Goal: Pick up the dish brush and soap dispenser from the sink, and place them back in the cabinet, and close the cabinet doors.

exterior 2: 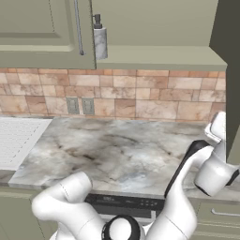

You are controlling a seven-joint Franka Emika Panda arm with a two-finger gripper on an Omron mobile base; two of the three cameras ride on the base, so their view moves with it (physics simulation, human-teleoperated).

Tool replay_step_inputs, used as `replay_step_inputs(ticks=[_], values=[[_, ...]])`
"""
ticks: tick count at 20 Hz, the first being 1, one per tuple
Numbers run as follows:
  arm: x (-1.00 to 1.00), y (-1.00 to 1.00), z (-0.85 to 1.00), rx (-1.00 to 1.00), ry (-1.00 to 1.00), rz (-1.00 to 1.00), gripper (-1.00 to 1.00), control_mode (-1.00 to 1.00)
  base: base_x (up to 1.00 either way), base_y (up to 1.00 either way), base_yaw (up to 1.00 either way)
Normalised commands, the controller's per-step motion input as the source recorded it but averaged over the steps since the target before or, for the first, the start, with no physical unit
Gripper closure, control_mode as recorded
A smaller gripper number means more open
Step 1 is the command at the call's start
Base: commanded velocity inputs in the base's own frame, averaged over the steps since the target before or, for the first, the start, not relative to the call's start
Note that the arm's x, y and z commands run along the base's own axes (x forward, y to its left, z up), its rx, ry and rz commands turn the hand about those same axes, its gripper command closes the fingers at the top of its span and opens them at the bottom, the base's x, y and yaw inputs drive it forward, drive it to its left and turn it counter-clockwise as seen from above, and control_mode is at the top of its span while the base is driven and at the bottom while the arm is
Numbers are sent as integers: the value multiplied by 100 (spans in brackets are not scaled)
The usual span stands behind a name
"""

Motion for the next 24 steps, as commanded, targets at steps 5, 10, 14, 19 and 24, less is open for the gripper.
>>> replay_step_inputs(ticks=[5, 10, 14, 19, 24], values=[[0, 16, 0, -10, -10, 0, -100, -100, 0, 0, 0], [0, 19, 0, -11, -9, 0, -100, -100, 0, 0, 0], [0, 19, 0, -10, -9, 0, -100, -100, 0, 0, 0], [0, 21, 0, -11, -9, 0, -100, -100, 0, 0, 0], [0, 24, 0, -12, -9, 0, -100, -100, 0, 0, 0]])
